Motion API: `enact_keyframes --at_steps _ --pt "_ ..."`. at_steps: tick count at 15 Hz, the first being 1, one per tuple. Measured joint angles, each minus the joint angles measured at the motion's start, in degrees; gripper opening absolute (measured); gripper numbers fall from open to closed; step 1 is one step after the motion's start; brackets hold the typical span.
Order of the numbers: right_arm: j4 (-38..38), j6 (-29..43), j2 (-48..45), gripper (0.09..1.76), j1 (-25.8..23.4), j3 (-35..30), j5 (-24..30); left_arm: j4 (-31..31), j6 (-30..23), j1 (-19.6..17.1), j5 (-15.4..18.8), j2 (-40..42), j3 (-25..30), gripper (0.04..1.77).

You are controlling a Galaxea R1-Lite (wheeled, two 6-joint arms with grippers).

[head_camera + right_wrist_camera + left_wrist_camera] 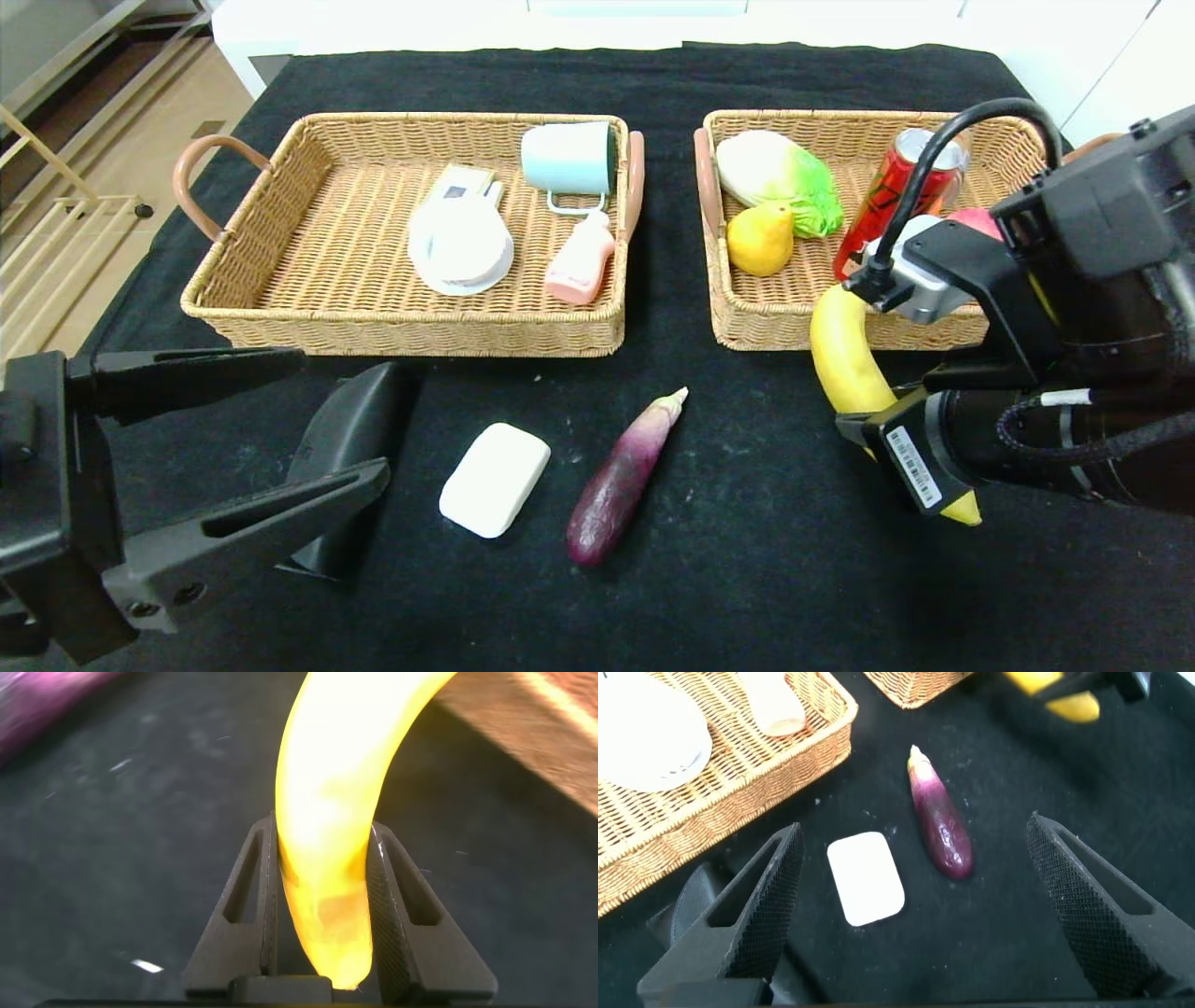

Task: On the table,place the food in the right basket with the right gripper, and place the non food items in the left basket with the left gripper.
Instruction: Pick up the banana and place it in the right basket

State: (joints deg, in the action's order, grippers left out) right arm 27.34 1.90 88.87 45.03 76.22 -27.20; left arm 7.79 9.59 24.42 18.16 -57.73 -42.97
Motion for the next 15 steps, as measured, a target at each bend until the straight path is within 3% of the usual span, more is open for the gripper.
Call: enact_keyframes --at_steps 8,15 --pt "2.58 1.73 -2.51 0.64 -10.42 1.68 -0.89 -0.05 0.11 0.11 0.09 -0.48 0.17 1.72" --pt "1.01 6.30 1.93 0.64 -19.30 13.47 -2.07 0.04 0.46 0.09 0.09 -0.87 0.34 1.72"
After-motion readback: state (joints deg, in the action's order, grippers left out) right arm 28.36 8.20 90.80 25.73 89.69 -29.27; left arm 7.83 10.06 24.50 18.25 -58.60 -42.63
